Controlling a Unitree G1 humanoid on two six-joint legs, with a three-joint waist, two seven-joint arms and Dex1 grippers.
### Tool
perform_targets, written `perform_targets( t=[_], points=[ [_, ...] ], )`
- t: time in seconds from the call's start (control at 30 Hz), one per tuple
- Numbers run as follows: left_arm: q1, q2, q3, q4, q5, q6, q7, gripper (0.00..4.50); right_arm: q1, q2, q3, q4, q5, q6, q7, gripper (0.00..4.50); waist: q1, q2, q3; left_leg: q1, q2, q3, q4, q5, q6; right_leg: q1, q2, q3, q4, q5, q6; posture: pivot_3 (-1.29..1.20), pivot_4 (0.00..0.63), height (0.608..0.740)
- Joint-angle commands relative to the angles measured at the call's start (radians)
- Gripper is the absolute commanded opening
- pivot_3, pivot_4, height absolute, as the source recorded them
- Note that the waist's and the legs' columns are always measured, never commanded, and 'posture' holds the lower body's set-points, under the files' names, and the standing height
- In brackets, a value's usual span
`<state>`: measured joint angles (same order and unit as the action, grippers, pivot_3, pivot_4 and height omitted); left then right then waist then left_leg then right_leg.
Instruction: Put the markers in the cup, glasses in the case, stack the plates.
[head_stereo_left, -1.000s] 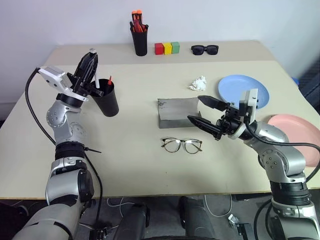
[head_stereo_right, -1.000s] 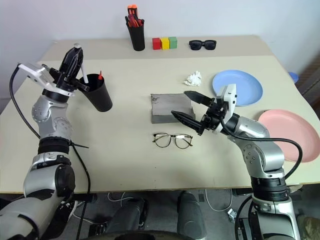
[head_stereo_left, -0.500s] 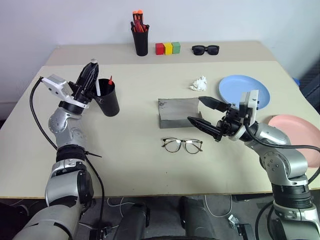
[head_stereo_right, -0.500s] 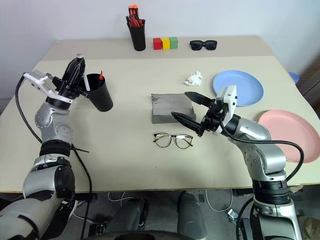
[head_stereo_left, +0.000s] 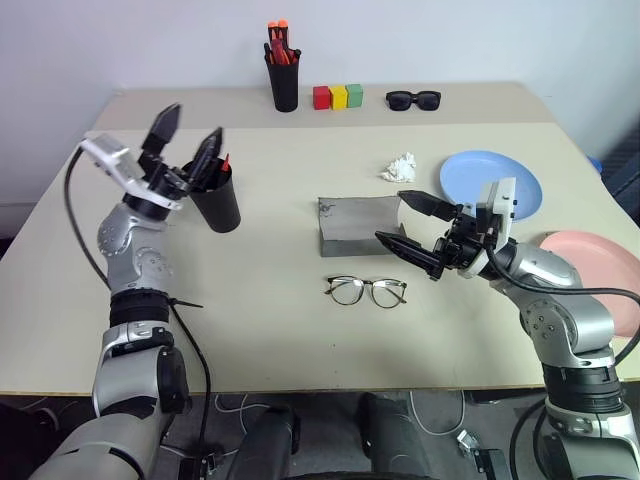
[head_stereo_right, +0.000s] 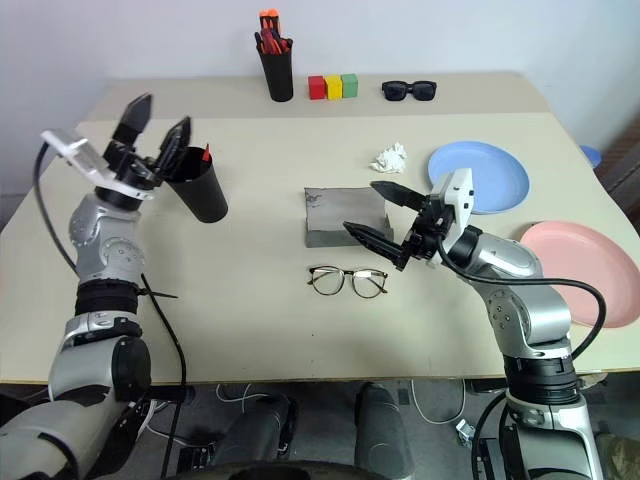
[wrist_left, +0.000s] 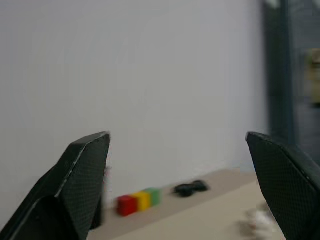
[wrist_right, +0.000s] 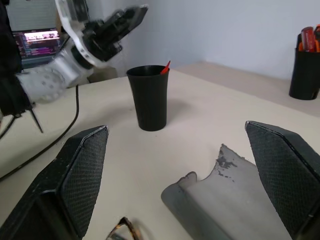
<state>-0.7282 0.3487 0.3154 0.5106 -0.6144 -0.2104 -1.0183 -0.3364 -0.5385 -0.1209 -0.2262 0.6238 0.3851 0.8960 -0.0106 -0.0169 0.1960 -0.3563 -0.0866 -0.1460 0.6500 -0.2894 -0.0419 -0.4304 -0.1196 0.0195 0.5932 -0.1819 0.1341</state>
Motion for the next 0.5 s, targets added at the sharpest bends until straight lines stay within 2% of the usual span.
perform_targets(
  t=[0.03,0.1,0.17,0.23,0.33,0.5],
  points=[
    [-0.001,-0.042,-0.105,-0.187,-0.024,0.161,0.019,4.46,-0.015,-0.006,-0.025,-0.001,0.0,-0.029,0.004,4.5,0.001,0.0,0.0,0.0,0.0,0.0,0.0,0.0,0.0,0.0,0.0,0.0,0.0,0.0,0.0,0.0,0.15,0.74],
    [-0.022,-0.052,-0.173,-0.213,-0.009,0.25,-0.014,4.46,0.004,-0.028,-0.019,0.004,-0.033,-0.05,0.019,4.5,0.0,0.0,0.0,0.0,0.0,0.0,0.0,0.0,0.0,0.0,0.0,0.0,0.0,0.0,0.0,0.0,0.15,0.74],
    [-0.053,-0.05,-0.272,-0.163,0.108,0.215,-0.053,4.46,0.019,-0.037,-0.029,0.011,-0.046,-0.064,0.023,4.5,0.0,0.0,0.0,0.001,0.0,0.0,0.0,0.0,0.0,0.0,0.0,0.0,0.0,0.0,0.0,0.0,0.15,0.74],
    [-0.076,-0.053,-0.314,-0.115,0.168,0.172,-0.078,4.46,0.018,-0.036,-0.037,0.021,-0.04,-0.064,0.019,4.5,-0.005,0.0,0.0,0.001,0.0,0.001,0.0,0.0,0.0,0.0,0.0,0.0,0.0,0.0,0.0,0.0,0.15,0.74],
    [-0.153,-0.085,-0.381,0.075,0.244,0.202,-0.099,4.46,0.039,-0.04,-0.044,0.008,-0.057,-0.087,0.014,4.5,-0.002,0.0,0.0,0.001,0.0,0.002,0.0,0.0,0.0,0.0,0.0,0.001,0.0,0.0,0.0,0.0,0.15,0.74],
    [-0.289,-0.166,-0.495,0.403,0.44,0.131,-0.06,4.46,0.061,-0.019,-0.046,-0.021,-0.073,-0.113,-0.026,4.5,-0.004,0.0,0.0,0.0,0.0,0.002,0.0,0.0,0.001,0.0,0.0,0.001,-0.001,0.0,0.001,0.0,0.15,0.74]
  ],
)
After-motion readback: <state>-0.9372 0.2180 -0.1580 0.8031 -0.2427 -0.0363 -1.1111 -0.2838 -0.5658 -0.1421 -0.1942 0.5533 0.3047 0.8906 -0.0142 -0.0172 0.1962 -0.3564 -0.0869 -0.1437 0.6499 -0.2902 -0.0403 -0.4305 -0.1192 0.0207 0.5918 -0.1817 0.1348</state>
